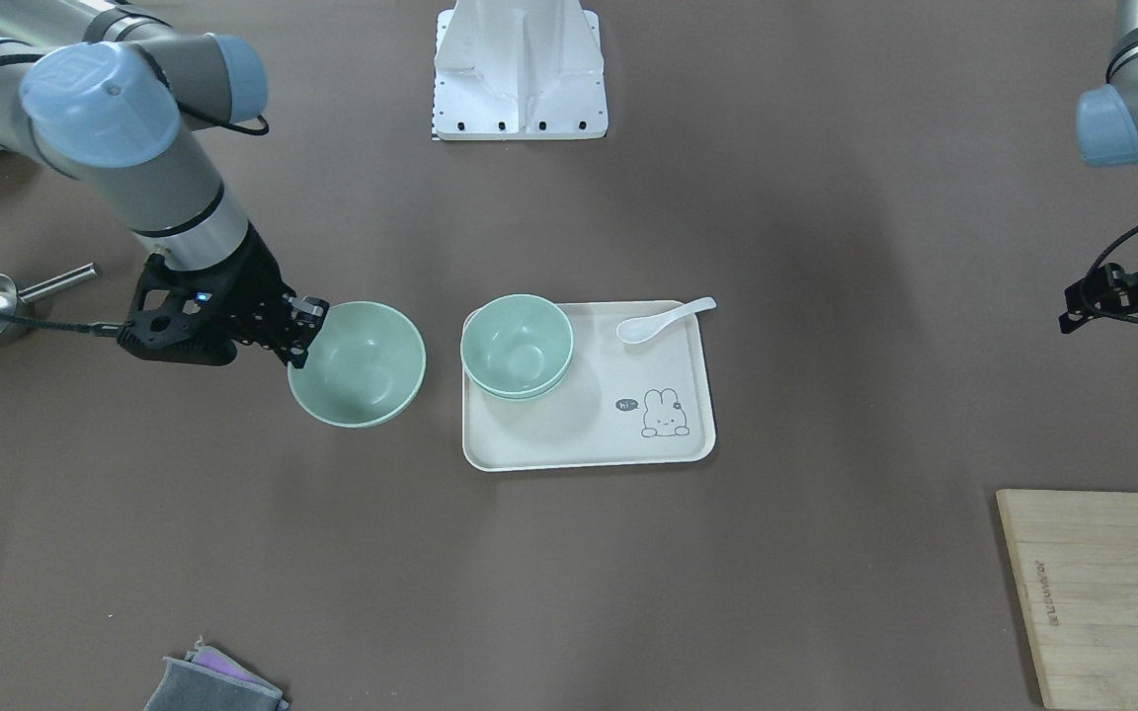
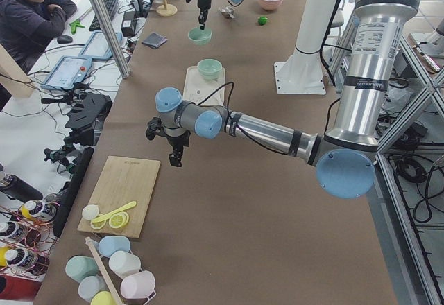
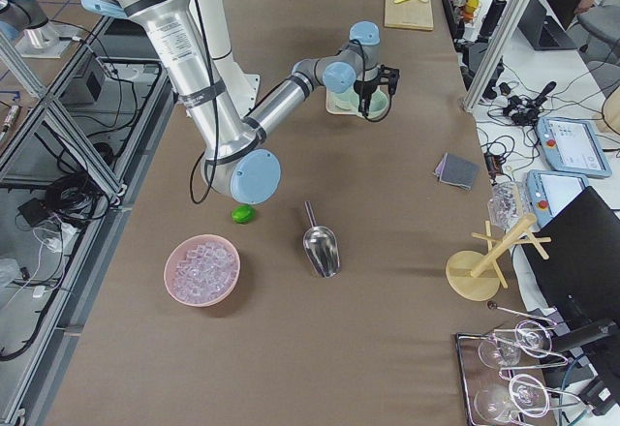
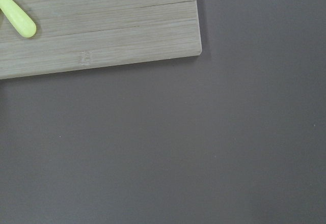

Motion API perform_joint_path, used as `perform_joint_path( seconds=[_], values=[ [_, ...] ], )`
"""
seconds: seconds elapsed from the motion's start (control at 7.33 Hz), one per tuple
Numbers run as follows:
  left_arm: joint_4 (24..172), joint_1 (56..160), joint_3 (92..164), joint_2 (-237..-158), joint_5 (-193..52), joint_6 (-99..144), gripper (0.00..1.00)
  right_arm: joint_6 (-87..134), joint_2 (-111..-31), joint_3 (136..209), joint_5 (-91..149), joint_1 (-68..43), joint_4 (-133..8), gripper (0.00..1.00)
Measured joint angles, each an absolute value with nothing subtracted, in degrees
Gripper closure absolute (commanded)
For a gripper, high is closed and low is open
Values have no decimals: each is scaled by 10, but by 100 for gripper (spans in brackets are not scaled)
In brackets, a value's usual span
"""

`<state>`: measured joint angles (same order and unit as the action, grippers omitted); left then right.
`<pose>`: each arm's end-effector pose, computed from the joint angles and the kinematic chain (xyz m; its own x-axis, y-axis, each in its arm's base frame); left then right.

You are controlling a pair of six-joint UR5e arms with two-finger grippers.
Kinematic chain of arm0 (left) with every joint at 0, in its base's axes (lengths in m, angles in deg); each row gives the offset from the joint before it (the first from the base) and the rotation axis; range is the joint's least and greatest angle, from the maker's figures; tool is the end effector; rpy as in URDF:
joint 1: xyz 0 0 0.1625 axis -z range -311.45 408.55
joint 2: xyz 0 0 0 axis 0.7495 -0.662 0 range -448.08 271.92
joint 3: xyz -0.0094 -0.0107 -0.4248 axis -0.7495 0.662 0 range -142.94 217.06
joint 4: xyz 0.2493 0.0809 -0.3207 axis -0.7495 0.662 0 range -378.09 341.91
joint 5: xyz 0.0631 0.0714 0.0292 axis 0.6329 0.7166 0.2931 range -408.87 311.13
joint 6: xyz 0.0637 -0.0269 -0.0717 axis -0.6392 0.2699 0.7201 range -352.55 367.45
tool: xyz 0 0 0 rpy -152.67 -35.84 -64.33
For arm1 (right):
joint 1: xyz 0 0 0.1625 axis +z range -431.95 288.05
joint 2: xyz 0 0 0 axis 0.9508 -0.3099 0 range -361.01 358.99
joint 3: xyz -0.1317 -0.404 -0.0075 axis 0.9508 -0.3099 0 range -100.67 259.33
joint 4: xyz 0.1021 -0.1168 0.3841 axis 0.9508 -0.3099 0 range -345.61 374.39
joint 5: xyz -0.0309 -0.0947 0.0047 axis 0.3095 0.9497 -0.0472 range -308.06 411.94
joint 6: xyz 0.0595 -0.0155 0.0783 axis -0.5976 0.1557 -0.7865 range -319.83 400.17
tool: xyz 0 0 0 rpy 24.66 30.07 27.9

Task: Stack green bowls together

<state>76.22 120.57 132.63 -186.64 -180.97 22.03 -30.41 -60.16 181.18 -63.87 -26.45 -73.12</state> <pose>0.1100 -0.5546 0.5256 0.6934 0.1898 -0.6951 -0.1223 0.9817 0.1462 -0.3845 -0.5195 0.2538 0.6074 0.1909 0.7712 -0.2370 0.9700 -0.0534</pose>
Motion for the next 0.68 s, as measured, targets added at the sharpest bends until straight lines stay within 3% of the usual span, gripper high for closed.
perform_joint_path(
  seconds=[0.68],
  values=[
    [762, 1204, 1328, -1868, -1809, 220, 1, -414, -542, 1821, -543, -379, -770, 100]
  ],
)
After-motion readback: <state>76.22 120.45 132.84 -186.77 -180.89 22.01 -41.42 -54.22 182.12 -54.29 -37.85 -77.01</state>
